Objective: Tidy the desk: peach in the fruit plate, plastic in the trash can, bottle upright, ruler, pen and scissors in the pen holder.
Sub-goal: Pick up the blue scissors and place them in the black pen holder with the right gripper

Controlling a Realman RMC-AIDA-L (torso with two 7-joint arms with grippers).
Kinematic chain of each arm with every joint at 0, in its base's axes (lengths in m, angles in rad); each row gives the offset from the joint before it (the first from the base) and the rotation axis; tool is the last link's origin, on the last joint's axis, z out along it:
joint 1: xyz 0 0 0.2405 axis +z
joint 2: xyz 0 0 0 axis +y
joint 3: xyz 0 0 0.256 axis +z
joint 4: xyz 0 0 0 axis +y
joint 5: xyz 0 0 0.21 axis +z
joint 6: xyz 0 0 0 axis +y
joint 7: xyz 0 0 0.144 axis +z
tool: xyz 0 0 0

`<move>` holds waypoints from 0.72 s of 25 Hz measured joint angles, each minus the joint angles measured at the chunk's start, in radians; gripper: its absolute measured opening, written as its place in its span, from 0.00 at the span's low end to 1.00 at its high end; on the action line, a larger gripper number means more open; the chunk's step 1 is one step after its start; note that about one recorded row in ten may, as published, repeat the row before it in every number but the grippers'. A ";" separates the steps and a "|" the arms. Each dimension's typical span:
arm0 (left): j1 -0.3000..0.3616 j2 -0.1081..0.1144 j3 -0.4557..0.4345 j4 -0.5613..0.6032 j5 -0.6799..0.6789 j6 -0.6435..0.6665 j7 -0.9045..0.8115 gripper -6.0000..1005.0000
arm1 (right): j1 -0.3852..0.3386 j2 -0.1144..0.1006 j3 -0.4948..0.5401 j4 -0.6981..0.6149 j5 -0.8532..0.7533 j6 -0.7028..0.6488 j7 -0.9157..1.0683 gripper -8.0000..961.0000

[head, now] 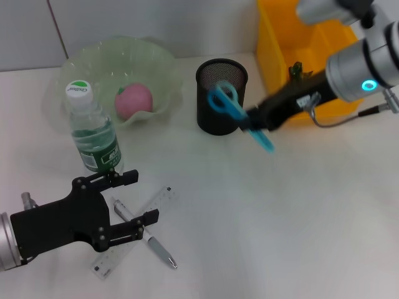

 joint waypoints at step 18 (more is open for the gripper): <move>-0.007 0.001 0.002 0.000 0.000 0.003 -0.022 0.78 | -0.095 0.006 -0.005 0.298 0.635 0.410 -0.643 0.24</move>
